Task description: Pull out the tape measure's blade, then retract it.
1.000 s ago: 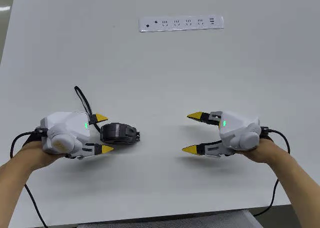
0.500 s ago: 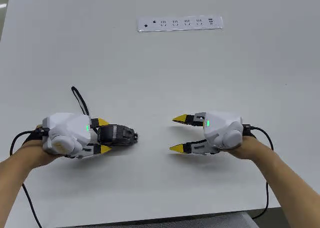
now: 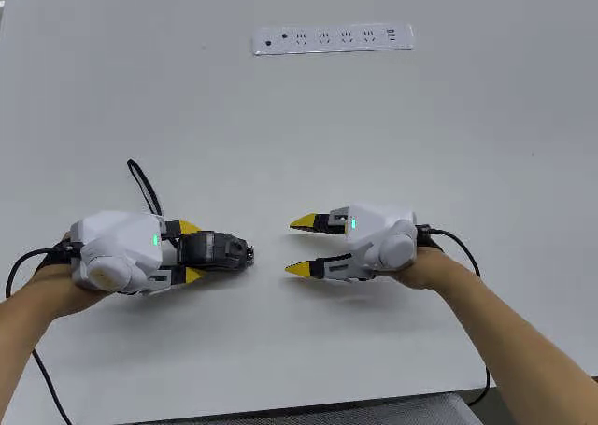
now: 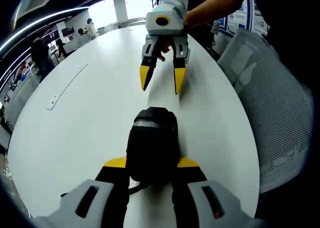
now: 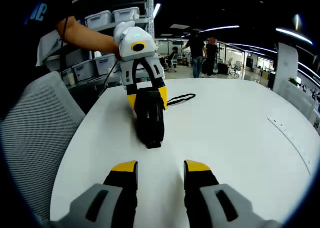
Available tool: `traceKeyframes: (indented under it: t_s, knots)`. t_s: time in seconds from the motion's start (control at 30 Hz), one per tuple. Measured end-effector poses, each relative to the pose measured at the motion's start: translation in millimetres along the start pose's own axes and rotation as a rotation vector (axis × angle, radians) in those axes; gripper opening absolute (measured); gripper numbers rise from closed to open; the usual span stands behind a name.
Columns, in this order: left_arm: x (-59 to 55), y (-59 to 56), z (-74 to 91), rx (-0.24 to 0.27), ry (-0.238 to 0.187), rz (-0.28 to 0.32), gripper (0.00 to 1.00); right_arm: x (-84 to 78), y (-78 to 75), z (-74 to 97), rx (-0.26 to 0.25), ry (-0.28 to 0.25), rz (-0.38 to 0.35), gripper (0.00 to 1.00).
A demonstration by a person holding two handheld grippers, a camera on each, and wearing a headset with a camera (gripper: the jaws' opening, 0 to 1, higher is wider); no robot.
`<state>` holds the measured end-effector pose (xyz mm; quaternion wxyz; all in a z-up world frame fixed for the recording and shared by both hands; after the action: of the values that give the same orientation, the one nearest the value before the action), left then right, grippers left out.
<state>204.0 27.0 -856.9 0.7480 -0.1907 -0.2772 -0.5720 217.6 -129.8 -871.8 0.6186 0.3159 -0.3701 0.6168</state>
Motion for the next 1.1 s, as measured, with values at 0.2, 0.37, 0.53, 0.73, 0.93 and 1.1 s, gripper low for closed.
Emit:
traceKeyframes:
  t_s: [0.2, 0.37, 0.53, 0.73, 0.93, 1.1]
  knots:
    - [0.1, 0.3, 0.3, -0.011, -0.005, 0.010, 0.28, 4.4, 1.0, -13.1, 0.004, -0.011, -0.014, 0.30]
    - [0.2, -0.1, 0.5, -0.009, -0.007, 0.015, 0.28, 9.2, 3.6, -27.7, 0.025, -0.023, -0.014, 0.28]
    - [-0.9, -0.1, 0.6, -0.004, -0.016, 0.022, 0.27, 11.9, 4.4, -37.3, 0.040, -0.024, -0.017, 0.25]
    - [-2.0, 0.3, 0.7, -0.006, -0.022, 0.032, 0.27, 12.9, 5.6, -44.5, 0.069, -0.015, 0.006, 0.24]
    - [-2.3, 0.5, 0.8, -0.007, -0.030, 0.043, 0.27, 12.0, 7.9, -50.8, 0.098, 0.003, 0.042, 0.21]
    - [-3.0, 1.1, 1.4, -0.008, -0.038, 0.051, 0.27, 12.2, 9.9, -54.8, 0.117, 0.009, 0.056, 0.19]
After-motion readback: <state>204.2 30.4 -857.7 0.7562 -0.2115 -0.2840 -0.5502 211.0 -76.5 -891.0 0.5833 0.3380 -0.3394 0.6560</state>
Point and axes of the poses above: the centre of the closed fingertips' face, and the gripper's own axes: z roughly backward along the fingers, y roughly to its left, x roughly out of its top, the point moved 4 cm from there along z, roughly backward along the fingers, and after that the axes turned 6 degrees about z, right-handed, at the moved point
